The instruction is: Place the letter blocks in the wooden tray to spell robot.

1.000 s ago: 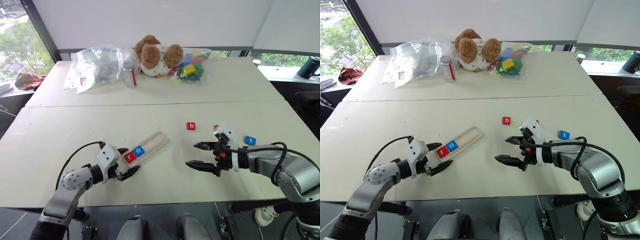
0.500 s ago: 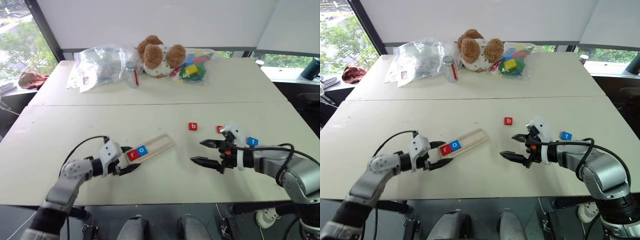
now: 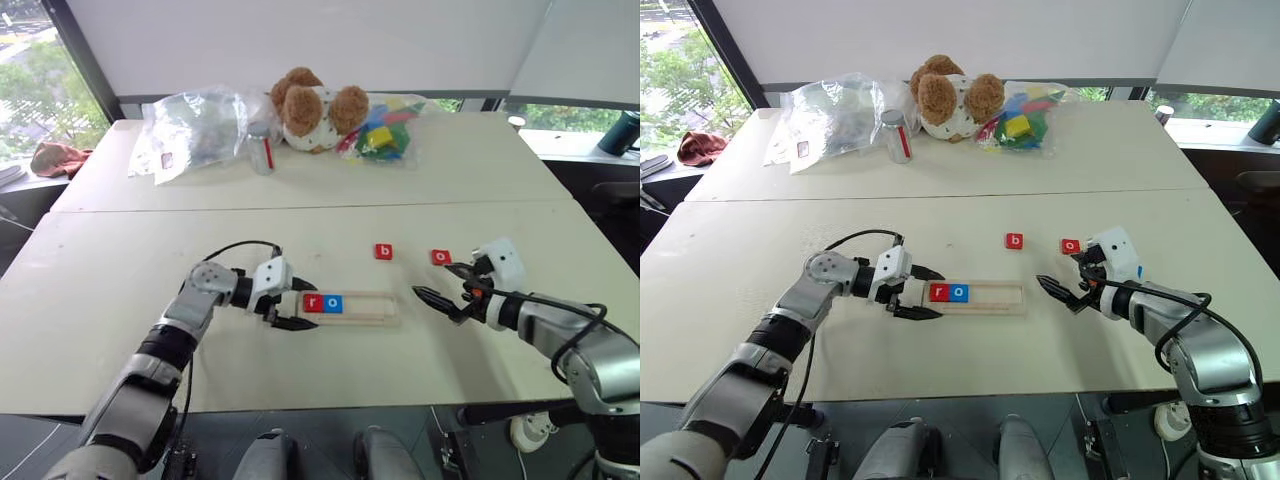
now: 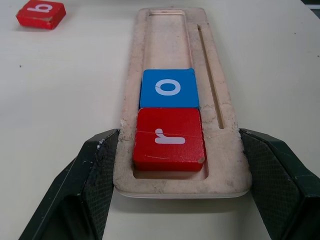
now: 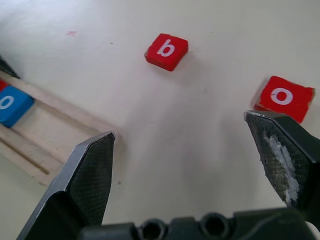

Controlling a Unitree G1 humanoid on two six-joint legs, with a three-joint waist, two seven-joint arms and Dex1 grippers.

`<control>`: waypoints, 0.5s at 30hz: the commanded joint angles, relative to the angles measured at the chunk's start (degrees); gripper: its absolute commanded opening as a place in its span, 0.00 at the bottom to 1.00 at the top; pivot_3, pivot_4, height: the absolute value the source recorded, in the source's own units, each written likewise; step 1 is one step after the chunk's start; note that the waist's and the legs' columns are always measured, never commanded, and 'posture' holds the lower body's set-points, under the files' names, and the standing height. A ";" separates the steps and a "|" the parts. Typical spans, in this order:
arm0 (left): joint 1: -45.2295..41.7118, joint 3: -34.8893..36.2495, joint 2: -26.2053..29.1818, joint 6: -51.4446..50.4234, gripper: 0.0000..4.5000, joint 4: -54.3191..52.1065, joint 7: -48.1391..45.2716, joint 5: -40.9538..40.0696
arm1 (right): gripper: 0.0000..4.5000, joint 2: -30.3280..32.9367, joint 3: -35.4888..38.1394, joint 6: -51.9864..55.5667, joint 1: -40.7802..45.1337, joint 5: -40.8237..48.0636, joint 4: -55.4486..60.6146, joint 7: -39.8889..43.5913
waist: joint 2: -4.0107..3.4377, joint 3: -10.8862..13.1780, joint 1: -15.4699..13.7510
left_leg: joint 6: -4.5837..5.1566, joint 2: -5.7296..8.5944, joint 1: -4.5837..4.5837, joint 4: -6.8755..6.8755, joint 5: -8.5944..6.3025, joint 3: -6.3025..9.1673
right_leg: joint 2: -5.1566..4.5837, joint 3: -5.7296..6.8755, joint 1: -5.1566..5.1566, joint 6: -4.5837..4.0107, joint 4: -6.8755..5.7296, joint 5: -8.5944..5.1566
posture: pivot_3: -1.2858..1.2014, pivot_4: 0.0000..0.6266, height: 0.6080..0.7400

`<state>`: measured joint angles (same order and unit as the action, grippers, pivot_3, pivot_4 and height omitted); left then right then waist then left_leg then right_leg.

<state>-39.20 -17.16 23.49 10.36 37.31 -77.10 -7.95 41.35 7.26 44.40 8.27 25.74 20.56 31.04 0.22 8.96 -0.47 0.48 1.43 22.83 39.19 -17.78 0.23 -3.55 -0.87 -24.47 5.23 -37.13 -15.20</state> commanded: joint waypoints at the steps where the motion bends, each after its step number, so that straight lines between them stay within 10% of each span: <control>1: -0.79 0.67 -0.61 1.98 0.80 1.92 -1.40 0.47 | 1.00 -0.79 1.58 0.16 0.27 -0.46 2.59 -1.66 | 0.00 0.00 0.01 | 0.00 0.00 0.00 0.00 0.00 -0.01 | 0.00 0.00 0.00 0.00 0.00 0.00 | 0.52 0.24 1.00; 3: -0.58 0.86 -0.87 2.27 1.00 2.17 -1.74 0.38 | 1.00 -1.04 1.36 0.31 0.48 -0.85 2.54 -2.27 | 0.00 0.00 -0.08 | 0.00 0.00 0.00 0.00 0.00 0.00 | 0.01 0.01 0.00 0.01 -0.01 0.00 | 0.52 0.24 1.00; 15: 10.07 6.93 11.46 -12.60 1.00 -18.83 -0.95 -4.39 | 1.00 -11.83 0.50 3.96 10.82 -0.85 -1.49 -10.37 | 0.01 0.01 1.85 | -0.01 -0.16 -0.15 -0.10 0.00 0.03 | 0.13 -0.07 0.00 0.00 -0.11 -0.01 | 0.52 0.24 1.00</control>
<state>-29.51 -12.64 33.95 1.03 22.55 -78.24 -10.19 31.27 6.45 48.37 17.09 23.55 18.58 22.45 0.23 8.96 1.37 0.47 1.23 22.64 39.06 -17.78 0.25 -3.37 -0.96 -24.47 5.22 -37.24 -15.21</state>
